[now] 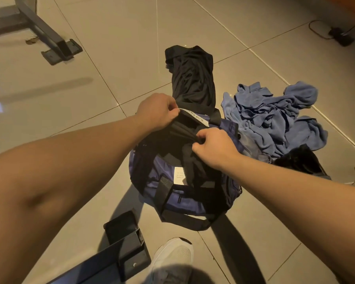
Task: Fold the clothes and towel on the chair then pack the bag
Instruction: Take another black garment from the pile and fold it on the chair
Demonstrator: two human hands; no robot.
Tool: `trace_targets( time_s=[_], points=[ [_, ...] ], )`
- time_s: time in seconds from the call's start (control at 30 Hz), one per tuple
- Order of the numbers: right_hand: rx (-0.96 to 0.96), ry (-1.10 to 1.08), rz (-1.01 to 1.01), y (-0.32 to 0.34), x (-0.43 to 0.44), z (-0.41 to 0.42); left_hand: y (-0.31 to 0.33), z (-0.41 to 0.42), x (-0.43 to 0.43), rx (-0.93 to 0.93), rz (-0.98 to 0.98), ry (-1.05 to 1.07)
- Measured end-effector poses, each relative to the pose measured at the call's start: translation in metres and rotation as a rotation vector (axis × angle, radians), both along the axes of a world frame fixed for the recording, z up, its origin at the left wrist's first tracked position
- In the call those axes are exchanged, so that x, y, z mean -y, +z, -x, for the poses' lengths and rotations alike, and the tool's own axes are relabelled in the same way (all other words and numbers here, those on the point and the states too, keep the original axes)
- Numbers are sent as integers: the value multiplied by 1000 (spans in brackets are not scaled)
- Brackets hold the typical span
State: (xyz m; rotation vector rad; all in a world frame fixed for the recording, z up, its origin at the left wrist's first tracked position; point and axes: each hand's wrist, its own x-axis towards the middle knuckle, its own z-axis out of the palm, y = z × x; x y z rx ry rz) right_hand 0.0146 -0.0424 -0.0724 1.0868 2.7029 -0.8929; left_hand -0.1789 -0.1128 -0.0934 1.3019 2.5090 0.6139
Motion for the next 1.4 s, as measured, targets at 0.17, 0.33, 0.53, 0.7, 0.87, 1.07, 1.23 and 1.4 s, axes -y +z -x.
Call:
trace_targets(
  time_s=[0.17, 0.33, 0.53, 0.7, 0.87, 1.07, 1.23, 1.4],
  points=[
    [15, -27, -99, -9, -2, 33, -2, 3, 3, 54, -18, 46],
    [-21, -94, -89, -17, -3, 43, -22, -32, 42, 112, -214, 291],
    [-33, -152, -34, -21, -10, 46, -68, -76, 85, -114, 247, -211],
    [-45, -175, 14, -20, -12, 46, -58, -81, 85, -230, 455, -452],
    [-65, -218, 70, -18, -12, 49, -32, -72, 98, 8, 253, -691],
    [-89, -248, 89, -28, 2, 44, -18, -67, 121, -41, -119, -819],
    [-14, -109, 16, -48, 17, 19, -26, -67, 129, -54, -134, -726],
    [-150, -38, 226, -49, 19, 10, -32, -75, 129, -55, -118, -699]
  ],
)
